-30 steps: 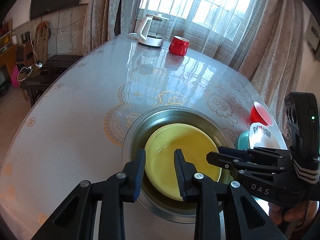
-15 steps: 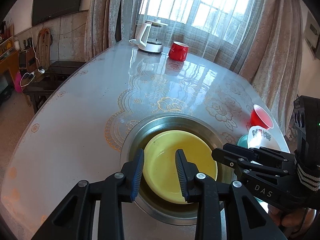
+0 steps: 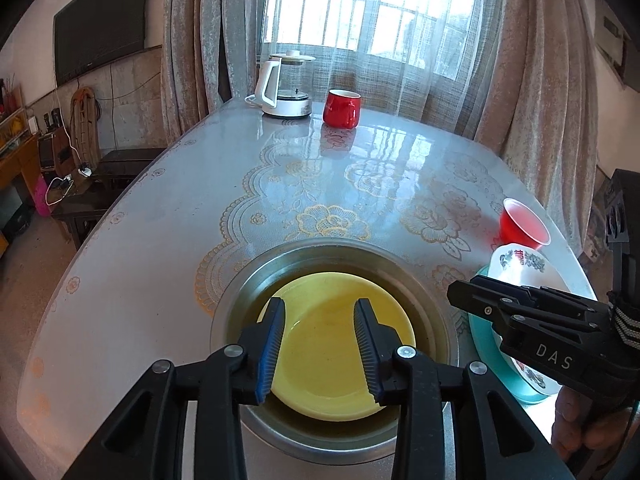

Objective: Organize plates and bowls

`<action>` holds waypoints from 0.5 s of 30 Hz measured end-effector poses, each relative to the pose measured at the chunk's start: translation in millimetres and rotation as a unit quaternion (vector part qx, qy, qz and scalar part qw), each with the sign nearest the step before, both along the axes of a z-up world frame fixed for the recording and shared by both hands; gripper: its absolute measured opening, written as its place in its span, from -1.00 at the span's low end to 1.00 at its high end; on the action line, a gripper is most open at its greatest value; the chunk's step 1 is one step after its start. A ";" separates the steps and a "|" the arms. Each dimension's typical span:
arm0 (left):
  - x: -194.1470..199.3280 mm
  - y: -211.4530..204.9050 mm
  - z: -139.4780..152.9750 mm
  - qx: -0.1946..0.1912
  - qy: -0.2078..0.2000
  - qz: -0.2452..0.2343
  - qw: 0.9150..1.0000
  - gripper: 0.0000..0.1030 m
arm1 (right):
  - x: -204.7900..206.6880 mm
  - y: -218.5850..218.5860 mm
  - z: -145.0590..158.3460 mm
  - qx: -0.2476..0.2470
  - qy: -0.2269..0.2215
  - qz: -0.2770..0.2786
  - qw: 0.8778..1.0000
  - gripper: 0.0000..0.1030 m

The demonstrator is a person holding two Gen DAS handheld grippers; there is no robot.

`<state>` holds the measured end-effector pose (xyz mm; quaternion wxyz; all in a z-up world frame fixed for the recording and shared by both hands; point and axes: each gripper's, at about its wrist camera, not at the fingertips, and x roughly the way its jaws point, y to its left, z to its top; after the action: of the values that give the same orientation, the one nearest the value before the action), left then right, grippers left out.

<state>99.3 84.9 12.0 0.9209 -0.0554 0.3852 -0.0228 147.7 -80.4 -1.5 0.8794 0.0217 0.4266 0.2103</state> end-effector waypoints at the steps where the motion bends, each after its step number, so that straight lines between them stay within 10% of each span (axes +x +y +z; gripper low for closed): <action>1: 0.8 -3.3 0.0 0.002 0.000 -0.004 1.000 -0.29 | -0.1 -4.0 0.5 0.002 0.000 -0.005 1.000 -0.42; 15: 16.5 -57.6 1.8 0.006 0.009 -0.066 0.998 -0.28 | -1.9 -77.8 10.7 0.025 -0.009 -0.098 0.995 -0.41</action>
<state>115.8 27.3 13.8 0.9143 -0.0245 0.3962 -0.0810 145.8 -158.3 9.3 0.8986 0.0836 0.4093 0.1345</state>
